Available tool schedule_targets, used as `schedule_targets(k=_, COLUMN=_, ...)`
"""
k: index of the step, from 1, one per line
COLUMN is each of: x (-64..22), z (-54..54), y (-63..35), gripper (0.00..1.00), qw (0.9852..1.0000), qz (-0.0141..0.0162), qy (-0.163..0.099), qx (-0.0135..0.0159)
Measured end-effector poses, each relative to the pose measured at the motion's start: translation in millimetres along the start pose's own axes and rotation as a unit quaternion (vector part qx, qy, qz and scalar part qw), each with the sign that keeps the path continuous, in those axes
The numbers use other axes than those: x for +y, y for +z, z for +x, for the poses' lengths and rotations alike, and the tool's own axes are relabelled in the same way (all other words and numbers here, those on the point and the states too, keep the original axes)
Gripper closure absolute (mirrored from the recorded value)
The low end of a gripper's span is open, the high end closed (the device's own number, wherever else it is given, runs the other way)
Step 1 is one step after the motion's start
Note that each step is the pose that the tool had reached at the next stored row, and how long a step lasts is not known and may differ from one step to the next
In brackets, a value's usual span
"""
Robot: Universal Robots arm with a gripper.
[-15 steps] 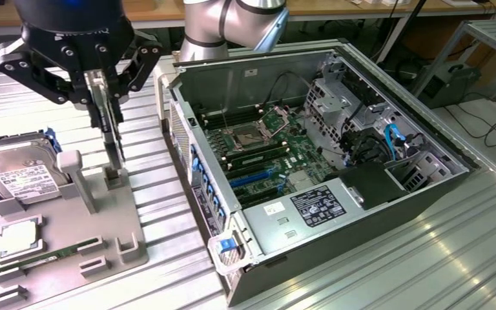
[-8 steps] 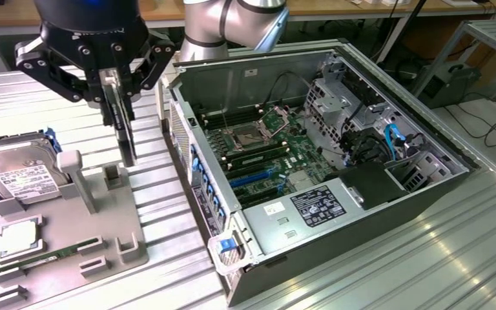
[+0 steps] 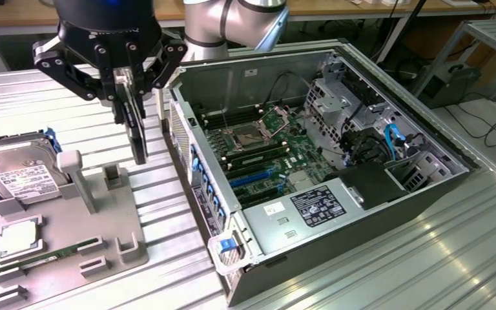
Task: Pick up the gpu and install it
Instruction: 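Pick up the gpu and move the gpu toward the slot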
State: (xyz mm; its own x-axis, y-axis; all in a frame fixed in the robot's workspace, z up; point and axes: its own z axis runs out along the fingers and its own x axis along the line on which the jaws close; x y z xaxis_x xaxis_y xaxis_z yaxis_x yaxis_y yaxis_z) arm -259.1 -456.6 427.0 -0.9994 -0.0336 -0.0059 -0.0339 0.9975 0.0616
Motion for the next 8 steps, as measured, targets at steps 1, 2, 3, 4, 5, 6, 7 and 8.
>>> schedule_targets(k=1, x=0.0, z=-1.4, y=0.0, gripper=0.73, qw=1.0, qz=0.0, qy=0.0, qx=0.0)
schedule_targets(k=2, x=-0.1, z=-3.5, y=0.1, gripper=0.73, qw=1.0, qz=0.0, qy=0.0, qx=0.0)
schedule_targets(k=3, x=-0.2, z=-6.7, y=0.1, gripper=0.73, qw=1.0, qz=0.0, qy=0.0, qx=0.0)
schedule_targets(k=4, x=-0.3, z=-9.4, y=0.2, gripper=0.73, qw=1.0, qz=0.0, qy=0.0, qx=0.0)
schedule_targets(k=5, x=-0.4, z=-11.1, y=0.2, gripper=0.73, qw=1.0, qz=0.0, qy=0.0, qx=0.0)
schedule_targets(k=6, x=-0.5, z=-12.7, y=0.3, gripper=0.73, qw=1.0, qz=0.0, qy=0.0, qx=0.0)
schedule_targets(k=7, x=-0.5, z=-14.4, y=0.3, gripper=0.73, qw=1.0, qz=0.0, qy=0.0, qx=0.0)
schedule_targets(k=8, x=-0.6, z=-16.2, y=0.3, gripper=0.73, qw=1.0, qz=0.0, qy=0.0, qx=0.0)
